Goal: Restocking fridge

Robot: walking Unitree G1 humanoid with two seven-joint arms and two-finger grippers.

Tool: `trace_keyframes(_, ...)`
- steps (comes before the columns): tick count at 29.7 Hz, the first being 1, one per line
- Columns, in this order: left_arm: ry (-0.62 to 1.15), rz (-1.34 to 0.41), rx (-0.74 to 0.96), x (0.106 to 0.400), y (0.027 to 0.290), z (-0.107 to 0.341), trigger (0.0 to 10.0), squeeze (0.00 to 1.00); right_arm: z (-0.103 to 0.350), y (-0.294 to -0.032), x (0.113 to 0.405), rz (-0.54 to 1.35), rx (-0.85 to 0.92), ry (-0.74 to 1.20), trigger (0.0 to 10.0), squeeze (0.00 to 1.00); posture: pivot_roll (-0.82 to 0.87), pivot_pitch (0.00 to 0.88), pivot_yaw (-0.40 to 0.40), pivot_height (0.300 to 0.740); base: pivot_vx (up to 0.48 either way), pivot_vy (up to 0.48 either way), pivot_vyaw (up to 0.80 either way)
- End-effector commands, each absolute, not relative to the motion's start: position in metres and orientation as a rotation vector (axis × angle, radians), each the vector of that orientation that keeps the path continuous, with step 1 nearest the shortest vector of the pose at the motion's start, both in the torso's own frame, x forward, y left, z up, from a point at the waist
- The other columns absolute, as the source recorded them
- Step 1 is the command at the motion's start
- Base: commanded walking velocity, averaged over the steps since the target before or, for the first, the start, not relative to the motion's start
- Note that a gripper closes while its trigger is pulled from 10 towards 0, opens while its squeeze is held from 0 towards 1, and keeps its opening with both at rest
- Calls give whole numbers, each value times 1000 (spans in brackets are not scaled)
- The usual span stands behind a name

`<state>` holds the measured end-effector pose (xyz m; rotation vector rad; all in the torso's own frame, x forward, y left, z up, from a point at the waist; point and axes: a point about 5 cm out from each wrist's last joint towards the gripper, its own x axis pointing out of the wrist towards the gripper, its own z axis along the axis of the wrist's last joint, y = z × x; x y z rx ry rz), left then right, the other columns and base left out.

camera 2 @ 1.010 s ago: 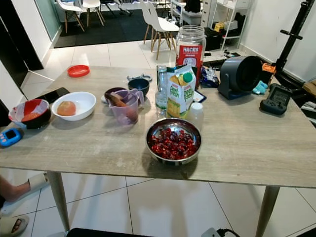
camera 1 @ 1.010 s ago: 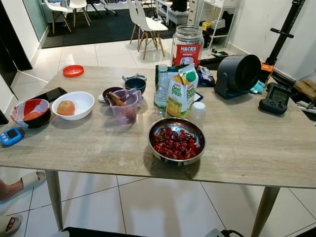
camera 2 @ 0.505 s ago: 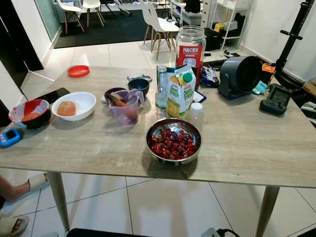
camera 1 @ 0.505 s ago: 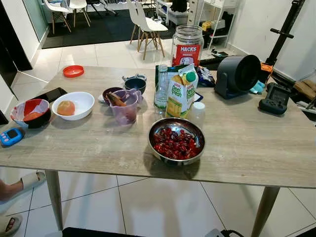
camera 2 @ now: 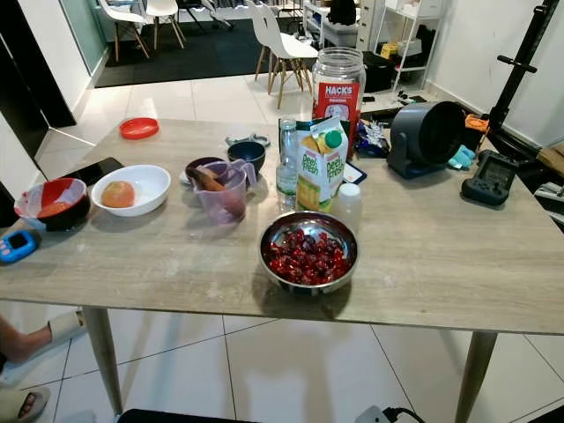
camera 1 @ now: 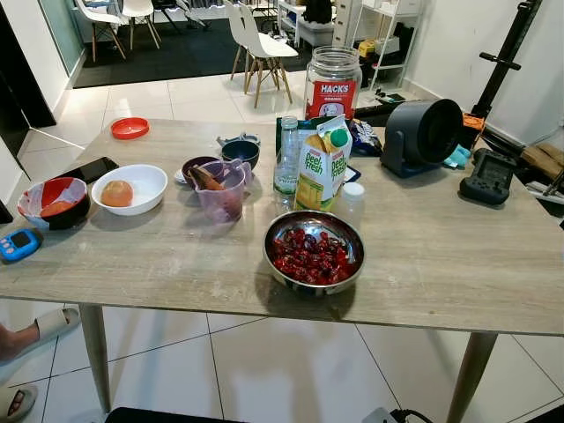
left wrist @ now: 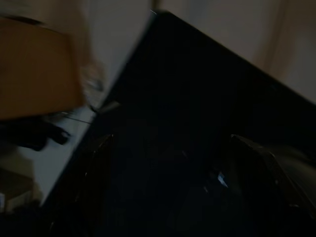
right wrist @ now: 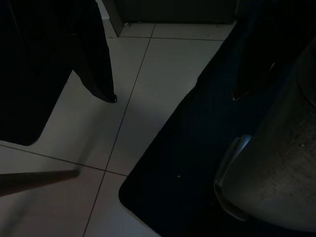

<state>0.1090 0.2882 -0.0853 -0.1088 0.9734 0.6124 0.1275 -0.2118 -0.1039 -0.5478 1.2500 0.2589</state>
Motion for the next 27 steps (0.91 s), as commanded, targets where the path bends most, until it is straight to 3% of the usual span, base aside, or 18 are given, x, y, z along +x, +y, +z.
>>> trace_keyframes(1,907,701,-108,115,306,-76,10000,0,-104,-209,129,260,-543,1245,10000,0,45,0,14,740,0,0,0)
trace_keyframes(6,783,845,-96,130,334,-55,10000,0,-104,-210,130,265,-548,1244,10000,0,46,0,14,740,0,0,0)
trace_keyframes(13,696,939,-83,138,354,-39,10000,0,-103,-211,130,264,-549,1243,10000,0,46,0,14,740,0,0,0)
trace_keyframes(17,523,997,-50,160,383,-5,10000,0,-103,-210,131,264,-545,1242,10000,0,44,0,18,740,0,0,0)
trace_keyframes(27,217,947,-8,207,405,55,10000,0,-103,-209,130,264,-536,1244,10000,0,43,0,25,740,0,0,0)
